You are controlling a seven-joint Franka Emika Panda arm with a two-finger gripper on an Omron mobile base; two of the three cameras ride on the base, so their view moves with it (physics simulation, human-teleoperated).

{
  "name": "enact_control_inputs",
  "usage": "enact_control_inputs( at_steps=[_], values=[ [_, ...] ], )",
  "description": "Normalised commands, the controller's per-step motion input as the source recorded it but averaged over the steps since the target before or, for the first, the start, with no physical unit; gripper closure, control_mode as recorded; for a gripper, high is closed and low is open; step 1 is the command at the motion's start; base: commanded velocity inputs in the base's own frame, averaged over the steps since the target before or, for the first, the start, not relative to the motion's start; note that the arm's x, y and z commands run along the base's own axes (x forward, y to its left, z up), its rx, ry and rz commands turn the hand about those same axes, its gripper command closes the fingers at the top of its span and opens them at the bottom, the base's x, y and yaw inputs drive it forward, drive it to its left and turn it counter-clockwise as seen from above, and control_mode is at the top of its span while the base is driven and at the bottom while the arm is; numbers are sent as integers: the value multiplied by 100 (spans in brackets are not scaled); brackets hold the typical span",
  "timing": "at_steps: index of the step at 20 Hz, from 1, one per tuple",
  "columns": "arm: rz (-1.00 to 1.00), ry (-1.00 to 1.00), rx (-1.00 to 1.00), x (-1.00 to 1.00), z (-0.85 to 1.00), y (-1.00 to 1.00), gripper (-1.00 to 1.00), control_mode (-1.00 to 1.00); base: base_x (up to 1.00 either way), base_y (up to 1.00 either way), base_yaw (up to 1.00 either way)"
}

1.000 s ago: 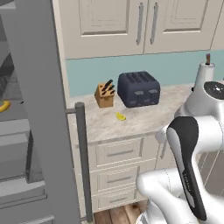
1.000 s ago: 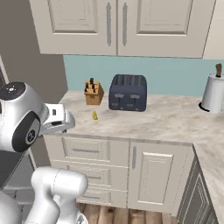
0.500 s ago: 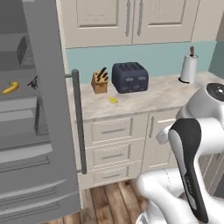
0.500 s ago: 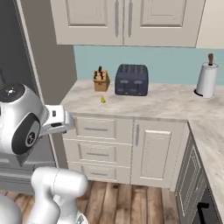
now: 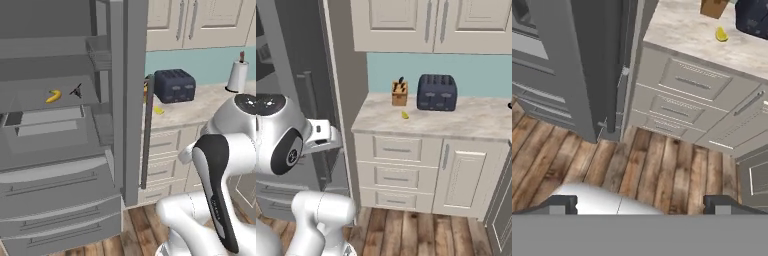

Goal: Open the fridge, remove the banana, lemon wedge, and fish, and place them on any counter.

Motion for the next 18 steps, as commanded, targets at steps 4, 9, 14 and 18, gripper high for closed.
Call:
enact_control_inputs(
  at_steps=[4,9,14,18],
  values=[
    [0,0,0,0,0,0,-100,100,-37,61,0],
    [0,0,0,0,0,0,-100,100,-5,55,0],
    [0,0,0,0,0,0,-100,100,0,60,0],
    [0,0,0,0,0,0,-100,100,8,64,0]
  ],
)
